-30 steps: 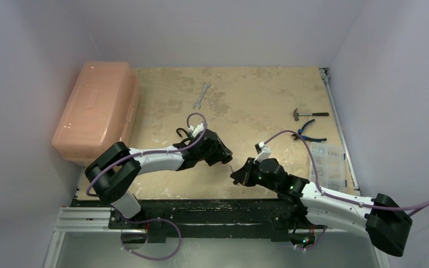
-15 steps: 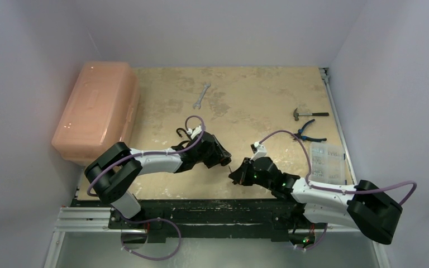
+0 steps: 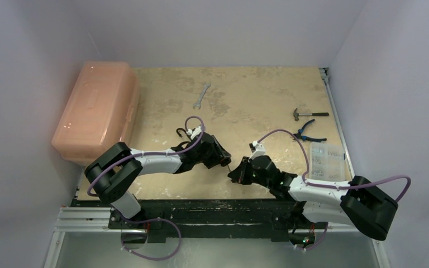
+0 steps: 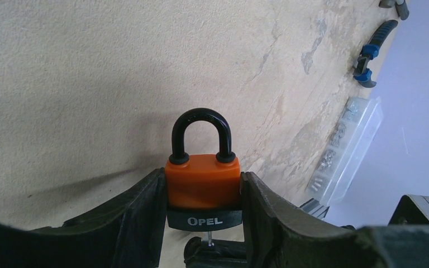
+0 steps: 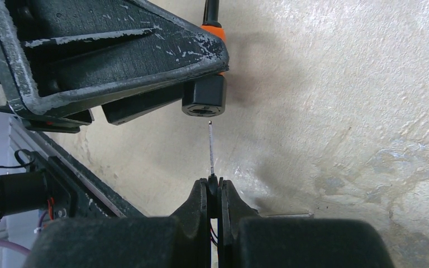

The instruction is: Unlock with the key

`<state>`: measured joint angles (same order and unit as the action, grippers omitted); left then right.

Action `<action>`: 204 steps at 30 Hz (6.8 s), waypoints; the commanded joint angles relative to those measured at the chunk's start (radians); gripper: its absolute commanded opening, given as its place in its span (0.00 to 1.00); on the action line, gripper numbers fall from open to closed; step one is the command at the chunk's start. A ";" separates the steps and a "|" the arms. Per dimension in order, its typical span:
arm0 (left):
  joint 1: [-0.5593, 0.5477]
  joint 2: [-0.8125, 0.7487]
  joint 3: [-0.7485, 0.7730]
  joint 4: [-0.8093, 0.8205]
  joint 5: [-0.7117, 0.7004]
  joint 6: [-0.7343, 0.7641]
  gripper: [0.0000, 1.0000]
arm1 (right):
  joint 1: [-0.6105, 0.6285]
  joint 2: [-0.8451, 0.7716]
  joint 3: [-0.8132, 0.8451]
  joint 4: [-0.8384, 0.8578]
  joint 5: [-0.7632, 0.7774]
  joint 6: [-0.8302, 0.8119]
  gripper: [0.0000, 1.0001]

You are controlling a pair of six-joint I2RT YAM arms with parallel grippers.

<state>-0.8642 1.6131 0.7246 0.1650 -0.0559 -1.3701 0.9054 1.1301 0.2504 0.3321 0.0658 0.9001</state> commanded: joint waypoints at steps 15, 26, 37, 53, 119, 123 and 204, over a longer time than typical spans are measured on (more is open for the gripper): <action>0.000 -0.008 -0.022 0.132 0.025 -0.034 0.00 | -0.035 0.003 0.017 0.088 -0.013 -0.013 0.00; -0.013 0.002 -0.022 0.162 0.030 -0.042 0.00 | -0.052 0.016 0.014 0.090 -0.020 -0.005 0.00; -0.024 0.002 -0.030 0.163 0.021 -0.050 0.00 | -0.067 0.010 0.004 0.079 -0.008 0.024 0.00; -0.042 -0.006 -0.046 0.181 -0.005 -0.079 0.00 | -0.072 0.020 0.036 0.048 0.004 0.090 0.00; -0.124 -0.116 -0.097 0.208 -0.093 -0.123 0.00 | -0.071 -0.175 0.118 0.044 0.173 0.043 0.00; -0.130 -0.116 -0.095 0.226 -0.088 -0.121 0.00 | -0.071 -0.153 0.175 -0.026 0.193 -0.035 0.00; -0.159 -0.137 0.027 0.109 -0.306 -0.113 0.00 | -0.166 -0.233 0.261 -0.353 -0.073 -0.394 0.43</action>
<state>-1.0241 1.4910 0.7238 0.2161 -0.3592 -1.4822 0.7448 0.9031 0.5213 -0.0463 -0.0177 0.5030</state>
